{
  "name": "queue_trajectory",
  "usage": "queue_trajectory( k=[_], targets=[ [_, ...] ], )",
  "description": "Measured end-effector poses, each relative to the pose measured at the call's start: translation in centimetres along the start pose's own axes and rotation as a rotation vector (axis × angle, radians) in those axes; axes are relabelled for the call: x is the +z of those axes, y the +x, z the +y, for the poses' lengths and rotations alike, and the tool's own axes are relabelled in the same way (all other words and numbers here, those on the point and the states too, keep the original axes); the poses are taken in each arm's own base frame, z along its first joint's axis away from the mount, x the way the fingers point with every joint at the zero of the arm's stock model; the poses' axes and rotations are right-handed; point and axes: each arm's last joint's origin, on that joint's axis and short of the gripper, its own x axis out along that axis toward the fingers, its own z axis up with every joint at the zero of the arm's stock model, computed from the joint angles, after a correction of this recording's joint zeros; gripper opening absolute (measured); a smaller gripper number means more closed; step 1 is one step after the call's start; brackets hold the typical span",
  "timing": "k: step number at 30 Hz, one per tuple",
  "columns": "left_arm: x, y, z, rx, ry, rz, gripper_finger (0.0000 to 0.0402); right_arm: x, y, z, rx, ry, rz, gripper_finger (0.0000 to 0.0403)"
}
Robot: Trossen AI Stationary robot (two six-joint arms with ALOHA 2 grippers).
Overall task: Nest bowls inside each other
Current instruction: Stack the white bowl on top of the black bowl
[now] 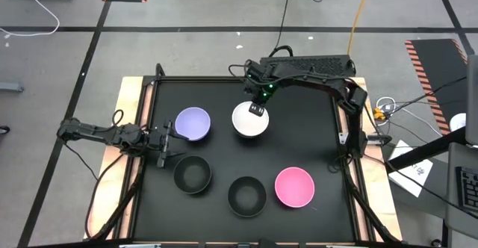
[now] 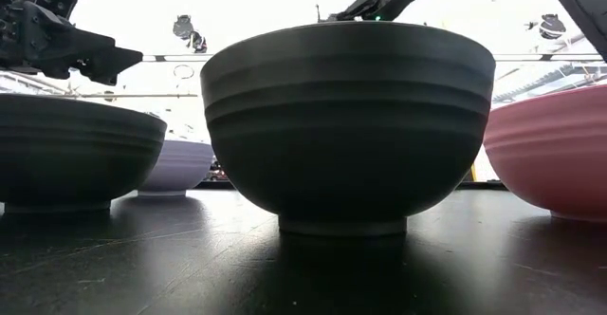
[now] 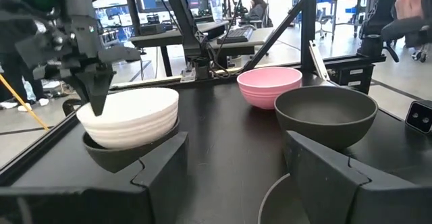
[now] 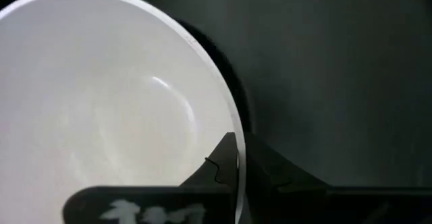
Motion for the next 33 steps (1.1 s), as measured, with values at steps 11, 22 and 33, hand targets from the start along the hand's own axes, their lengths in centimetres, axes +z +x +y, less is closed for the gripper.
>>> queue_trajectory(
  k=[11,22,33],
  targets=[
    [-0.1,0.0,0.0,-0.002,-0.007,0.009,0.0246,0.8,1.6,-0.2,-0.019,0.046,0.135,0.0],
    [-0.1,0.0,0.0,-0.01,-0.036,0.011,0.0246,0.6,2.1,3.1,-0.052,0.014,0.183,0.0],
    [-0.1,0.0,-0.1,-0.016,-0.071,0.013,0.0246,1.1,2.7,5.2,-0.036,-0.011,0.12,0.0]
  ],
)
